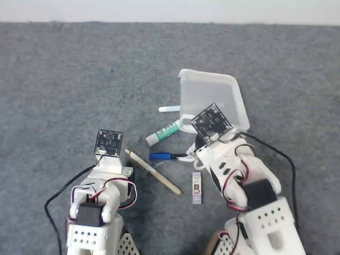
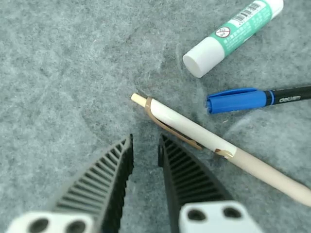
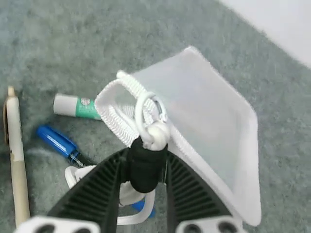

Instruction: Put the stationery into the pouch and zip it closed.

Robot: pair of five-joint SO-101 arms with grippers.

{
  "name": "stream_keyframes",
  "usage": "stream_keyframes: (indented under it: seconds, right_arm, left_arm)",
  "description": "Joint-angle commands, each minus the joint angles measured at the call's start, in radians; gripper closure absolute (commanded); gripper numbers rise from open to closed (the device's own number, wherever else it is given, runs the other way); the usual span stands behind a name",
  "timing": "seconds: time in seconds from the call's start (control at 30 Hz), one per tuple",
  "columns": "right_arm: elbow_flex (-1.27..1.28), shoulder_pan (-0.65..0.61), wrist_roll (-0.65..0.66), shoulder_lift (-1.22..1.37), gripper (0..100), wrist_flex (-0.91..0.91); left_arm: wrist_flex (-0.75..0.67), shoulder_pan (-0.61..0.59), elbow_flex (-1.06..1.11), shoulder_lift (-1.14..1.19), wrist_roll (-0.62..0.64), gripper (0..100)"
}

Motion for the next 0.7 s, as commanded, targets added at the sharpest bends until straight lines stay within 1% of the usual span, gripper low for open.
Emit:
stream_keyframes:
  seconds: [0.0,0.23,0.37,0.53,0.6,0.67]
  right_arm:
    - [0.021,-0.002,-0.023,-0.094,99.1,-0.024]
    - [0.048,-0.002,-0.023,-0.166,99.1,-0.016]
    - [0.087,-0.002,-0.023,-0.186,99.1,-0.024]
    - [0.097,-0.004,-0.025,-0.225,99.1,-0.016]
    - [0.117,-0.007,-0.025,-0.243,99.1,-0.021]
    - [0.129,-0.007,-0.025,-0.266,99.1,-0.022]
  left_arm:
    - [0.005,0.018,-0.013,-0.018,-0.005,92]
    - [0.005,0.043,-0.013,-0.020,-0.015,91]
    - [-0.006,0.071,-0.021,-0.021,-0.112,91]
    - [-0.078,0.068,-0.131,-0.021,-0.241,92]
    - [-0.120,0.074,-0.166,-0.021,-0.245,92]
    - [-0.167,0.075,-0.194,-0.021,-0.213,92]
